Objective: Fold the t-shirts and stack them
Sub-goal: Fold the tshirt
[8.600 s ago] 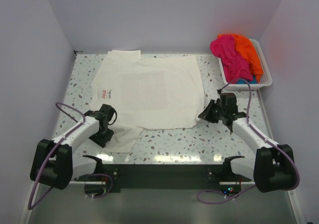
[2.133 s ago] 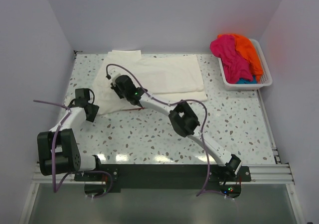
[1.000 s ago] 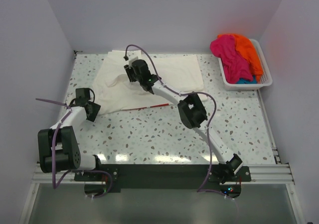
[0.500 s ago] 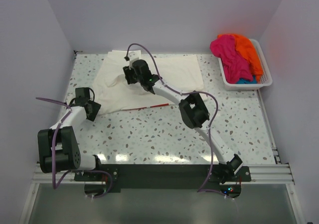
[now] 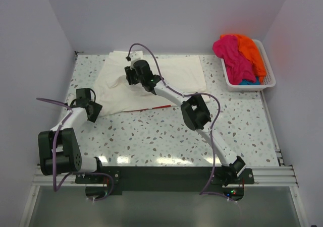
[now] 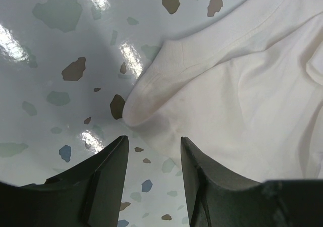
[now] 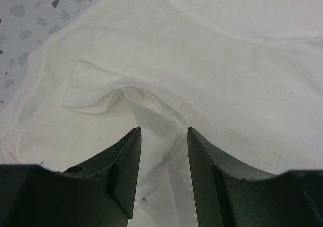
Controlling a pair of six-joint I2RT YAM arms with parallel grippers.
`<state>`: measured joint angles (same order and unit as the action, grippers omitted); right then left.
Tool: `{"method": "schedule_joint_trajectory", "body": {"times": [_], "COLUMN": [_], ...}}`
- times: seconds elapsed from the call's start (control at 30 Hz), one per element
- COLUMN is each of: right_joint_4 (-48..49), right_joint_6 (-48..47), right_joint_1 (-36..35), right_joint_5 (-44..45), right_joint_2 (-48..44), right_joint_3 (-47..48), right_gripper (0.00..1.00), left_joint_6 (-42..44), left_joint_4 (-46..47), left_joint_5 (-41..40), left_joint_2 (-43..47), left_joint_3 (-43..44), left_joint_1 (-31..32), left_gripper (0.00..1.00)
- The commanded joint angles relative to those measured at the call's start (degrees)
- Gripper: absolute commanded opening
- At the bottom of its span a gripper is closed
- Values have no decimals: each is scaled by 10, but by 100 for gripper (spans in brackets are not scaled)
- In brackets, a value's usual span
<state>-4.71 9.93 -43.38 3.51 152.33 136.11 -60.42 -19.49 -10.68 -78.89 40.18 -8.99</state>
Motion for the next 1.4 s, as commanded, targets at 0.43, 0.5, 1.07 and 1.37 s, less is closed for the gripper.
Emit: {"method": "schedule_joint_trajectory", "body": {"times": [0.43,0.5,1.07,1.37], "right_joint_4": [16,17,25,27], "right_joint_6": [25,26,28,29], "right_joint_1": [3,5,29,51], "right_joint_5": [-3,-2,3,0], "right_joint_2": [19,21,29,32], "right_joint_3": [27,27,45,70], "right_gripper": [36,32,5,4], "left_joint_6": [11,11,24,45], "left_joint_4": [22,21,50,96], "left_joint_5": [4,3,31,95], "left_joint_2": [-11,-12,-24,-96], "left_joint_3": [33,35,53,125], "left_joint_1": [-6,-6,-6,4], "left_gripper": [51,51,51,52]}}
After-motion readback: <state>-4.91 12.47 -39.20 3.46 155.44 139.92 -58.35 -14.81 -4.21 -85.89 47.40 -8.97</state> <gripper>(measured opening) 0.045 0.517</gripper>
